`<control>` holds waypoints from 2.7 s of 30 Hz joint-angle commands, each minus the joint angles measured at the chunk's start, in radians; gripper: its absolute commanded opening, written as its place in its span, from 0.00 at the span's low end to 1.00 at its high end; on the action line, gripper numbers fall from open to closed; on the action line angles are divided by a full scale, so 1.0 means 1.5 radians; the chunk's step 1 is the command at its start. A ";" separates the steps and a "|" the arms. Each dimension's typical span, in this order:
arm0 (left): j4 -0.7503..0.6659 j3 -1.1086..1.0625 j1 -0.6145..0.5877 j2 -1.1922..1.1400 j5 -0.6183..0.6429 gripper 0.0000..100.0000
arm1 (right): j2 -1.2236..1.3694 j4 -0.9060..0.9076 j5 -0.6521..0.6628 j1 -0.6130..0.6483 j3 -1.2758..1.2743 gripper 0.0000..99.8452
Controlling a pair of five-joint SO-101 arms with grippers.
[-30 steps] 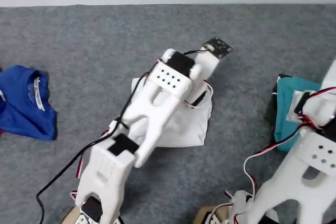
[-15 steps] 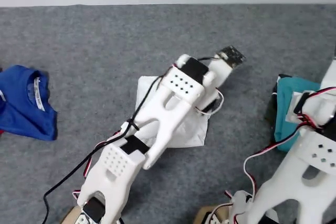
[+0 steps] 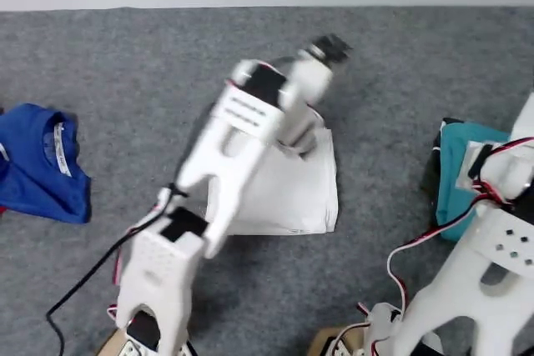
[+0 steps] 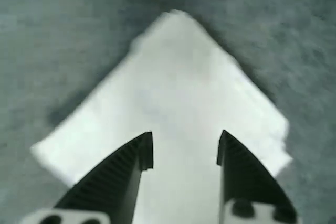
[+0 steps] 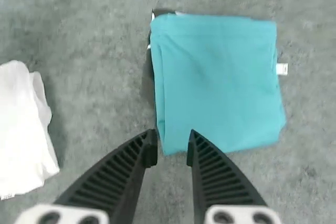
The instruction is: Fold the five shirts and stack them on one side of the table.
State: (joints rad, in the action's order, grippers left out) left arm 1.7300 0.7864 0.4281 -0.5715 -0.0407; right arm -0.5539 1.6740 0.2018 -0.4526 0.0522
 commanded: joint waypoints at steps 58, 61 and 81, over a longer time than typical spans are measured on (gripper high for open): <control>-0.084 -0.564 -0.752 0.601 -0.083 0.00 | 0.407 -0.461 -0.015 0.794 -0.082 0.01; -0.081 -0.564 -0.752 0.601 -0.083 0.00 | 0.484 -0.540 0.021 0.761 -0.041 0.01; -0.080 -0.608 -0.753 0.608 -0.083 0.00 | 0.749 -0.247 0.026 0.740 0.474 0.01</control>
State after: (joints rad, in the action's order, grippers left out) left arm 1.6226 -0.1312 -0.7027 0.2969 -0.1573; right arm 0.6582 1.1722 0.2294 0.6782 0.6398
